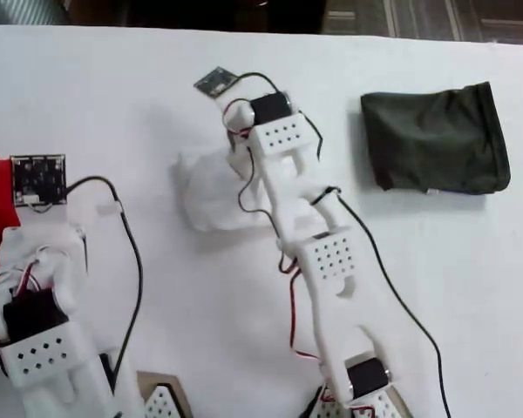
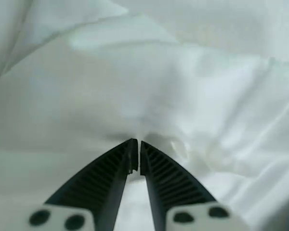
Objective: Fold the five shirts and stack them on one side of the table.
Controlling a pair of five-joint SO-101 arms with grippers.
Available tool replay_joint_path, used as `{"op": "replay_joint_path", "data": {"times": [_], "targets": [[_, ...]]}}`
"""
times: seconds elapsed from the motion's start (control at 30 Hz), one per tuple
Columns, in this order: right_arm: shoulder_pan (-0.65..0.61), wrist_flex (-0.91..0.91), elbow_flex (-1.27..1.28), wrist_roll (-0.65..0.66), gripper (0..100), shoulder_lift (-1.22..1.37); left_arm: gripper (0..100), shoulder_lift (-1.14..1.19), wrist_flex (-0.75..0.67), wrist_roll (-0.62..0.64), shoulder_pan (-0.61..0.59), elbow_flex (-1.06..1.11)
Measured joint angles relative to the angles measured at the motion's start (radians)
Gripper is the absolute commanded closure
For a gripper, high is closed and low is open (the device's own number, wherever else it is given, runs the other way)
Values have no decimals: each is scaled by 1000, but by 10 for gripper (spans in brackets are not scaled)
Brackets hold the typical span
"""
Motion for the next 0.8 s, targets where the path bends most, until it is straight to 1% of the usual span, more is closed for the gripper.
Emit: {"op": "replay_joint_path", "data": {"times": [0.2,0.37,0.53,0.67,0.8], "targets": [[49,0,123,0,978,-21,973,0,-21,0,0,0],[112,0,226,5,978,-163,973,0,-41,0,2,0],[147,0,413,92,978,-307,973,0,-83,0,0,0],[147,0,535,127,978,-399,973,0,-94,0,0,0],[104,2,496,135,978,-474,973,0,-100,0,0,29]]}}
